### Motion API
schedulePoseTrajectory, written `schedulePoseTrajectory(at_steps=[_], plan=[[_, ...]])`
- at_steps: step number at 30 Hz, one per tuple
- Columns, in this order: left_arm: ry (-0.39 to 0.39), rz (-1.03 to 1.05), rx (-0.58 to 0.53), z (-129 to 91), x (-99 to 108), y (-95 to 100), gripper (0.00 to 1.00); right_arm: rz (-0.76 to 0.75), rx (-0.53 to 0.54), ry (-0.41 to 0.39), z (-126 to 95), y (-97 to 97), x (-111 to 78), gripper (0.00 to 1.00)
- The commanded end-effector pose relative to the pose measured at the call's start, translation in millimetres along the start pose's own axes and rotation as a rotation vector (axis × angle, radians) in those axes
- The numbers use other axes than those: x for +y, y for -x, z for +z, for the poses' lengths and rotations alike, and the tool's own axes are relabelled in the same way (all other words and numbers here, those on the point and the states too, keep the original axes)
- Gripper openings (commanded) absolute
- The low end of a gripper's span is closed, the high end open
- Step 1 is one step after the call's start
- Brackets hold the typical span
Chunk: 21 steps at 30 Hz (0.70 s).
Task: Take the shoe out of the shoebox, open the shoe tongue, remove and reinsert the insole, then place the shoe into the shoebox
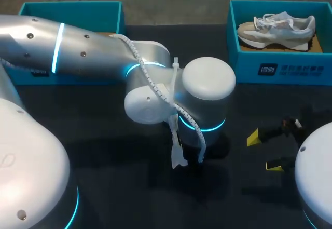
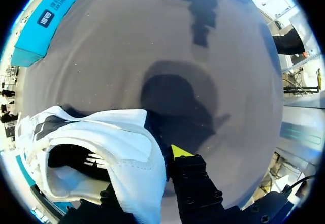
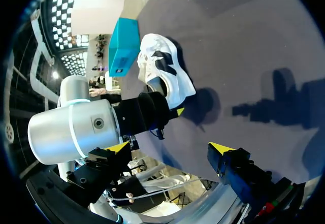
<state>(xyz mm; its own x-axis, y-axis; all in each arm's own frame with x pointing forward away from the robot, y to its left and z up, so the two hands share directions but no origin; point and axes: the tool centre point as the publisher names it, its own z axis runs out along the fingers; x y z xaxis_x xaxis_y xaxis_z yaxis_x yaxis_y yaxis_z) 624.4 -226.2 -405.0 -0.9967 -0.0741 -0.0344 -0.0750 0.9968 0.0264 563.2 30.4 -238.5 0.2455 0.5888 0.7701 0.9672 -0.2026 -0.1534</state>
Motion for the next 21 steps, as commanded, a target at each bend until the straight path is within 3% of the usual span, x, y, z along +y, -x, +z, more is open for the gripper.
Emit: schedulePoseTrajectory(at_steps=[1,7,11,17,21], plan=[[-0.025,-0.004,-0.017,-15.3,12.4,5.3,0.00,0.001,-0.003,0.002,0.2,-0.4,-1.4,1.00],[-0.063,0.062,-0.033,-44.1,21.1,16.9,0.00,0.001,-0.003,0.002,0.2,-0.4,-1.4,1.00],[-0.093,0.162,-0.029,-76.7,31.9,28.4,0.00,0.001,-0.003,0.002,0.2,-0.4,-1.4,1.00],[-0.166,0.265,0.021,-119.8,50.1,54.8,0.00,0.001,-0.003,0.002,0.2,-0.4,-1.4,1.00],[-0.171,0.368,0.010,-143.0,66.7,71.7,0.00,0.001,-0.003,0.002,0.2,-0.4,-1.4,1.00]])
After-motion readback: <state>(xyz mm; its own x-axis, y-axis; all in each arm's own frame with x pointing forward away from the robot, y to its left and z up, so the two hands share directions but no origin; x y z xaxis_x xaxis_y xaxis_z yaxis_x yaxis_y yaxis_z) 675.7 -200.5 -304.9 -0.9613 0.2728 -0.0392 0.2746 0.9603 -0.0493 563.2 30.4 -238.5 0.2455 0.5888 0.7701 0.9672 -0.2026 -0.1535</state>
